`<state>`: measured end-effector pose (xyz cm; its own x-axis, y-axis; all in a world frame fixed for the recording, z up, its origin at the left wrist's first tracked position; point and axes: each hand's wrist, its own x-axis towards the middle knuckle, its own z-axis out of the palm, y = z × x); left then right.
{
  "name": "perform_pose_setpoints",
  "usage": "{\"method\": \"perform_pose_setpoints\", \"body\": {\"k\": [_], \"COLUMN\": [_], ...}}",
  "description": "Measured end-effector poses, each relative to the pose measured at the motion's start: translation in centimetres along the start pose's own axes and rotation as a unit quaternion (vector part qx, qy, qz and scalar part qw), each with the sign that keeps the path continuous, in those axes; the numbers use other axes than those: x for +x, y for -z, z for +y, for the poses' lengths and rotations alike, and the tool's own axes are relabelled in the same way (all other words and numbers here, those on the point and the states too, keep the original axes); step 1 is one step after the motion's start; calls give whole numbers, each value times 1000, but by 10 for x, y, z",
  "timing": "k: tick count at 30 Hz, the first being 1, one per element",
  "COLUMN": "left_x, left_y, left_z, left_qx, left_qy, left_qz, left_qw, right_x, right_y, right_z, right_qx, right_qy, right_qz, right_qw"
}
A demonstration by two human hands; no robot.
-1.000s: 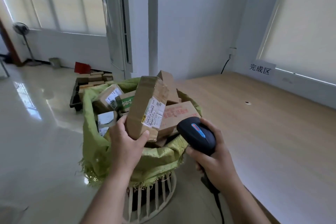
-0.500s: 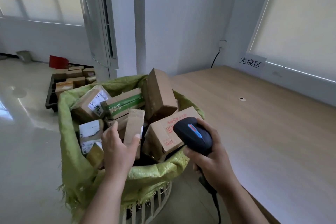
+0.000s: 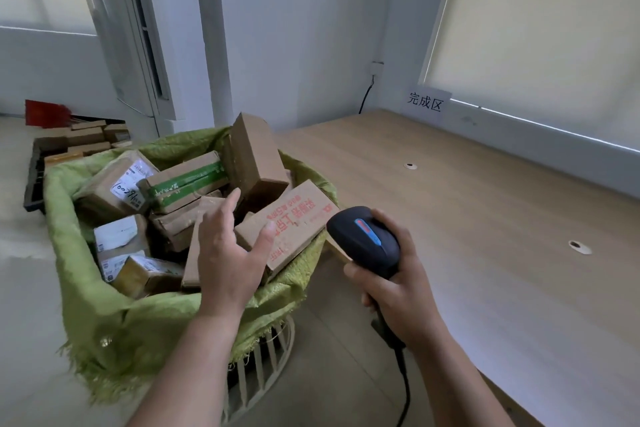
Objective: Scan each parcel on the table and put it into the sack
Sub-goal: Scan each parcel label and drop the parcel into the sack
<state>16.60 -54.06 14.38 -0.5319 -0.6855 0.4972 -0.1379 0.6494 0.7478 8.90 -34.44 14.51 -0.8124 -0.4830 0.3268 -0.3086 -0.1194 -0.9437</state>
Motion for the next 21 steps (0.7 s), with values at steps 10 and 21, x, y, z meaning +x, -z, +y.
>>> {"method": "perform_pose_setpoints", "body": {"k": [10,21], "left_x": [-71,-177], "left_y": [-45,-113], "left_z": [82,183], "left_qx": [-19,-28], "left_qy": [-60,-138], "left_qz": [-90,-179], "left_qw": [994,974], "right_x": [-78,-181], "right_y": [97,220], "right_z": [-26,-52], "right_qx": [-33,-31], "right_qy": [-24,-48], "right_qz": [63,168], "right_qw": [997,984]}}
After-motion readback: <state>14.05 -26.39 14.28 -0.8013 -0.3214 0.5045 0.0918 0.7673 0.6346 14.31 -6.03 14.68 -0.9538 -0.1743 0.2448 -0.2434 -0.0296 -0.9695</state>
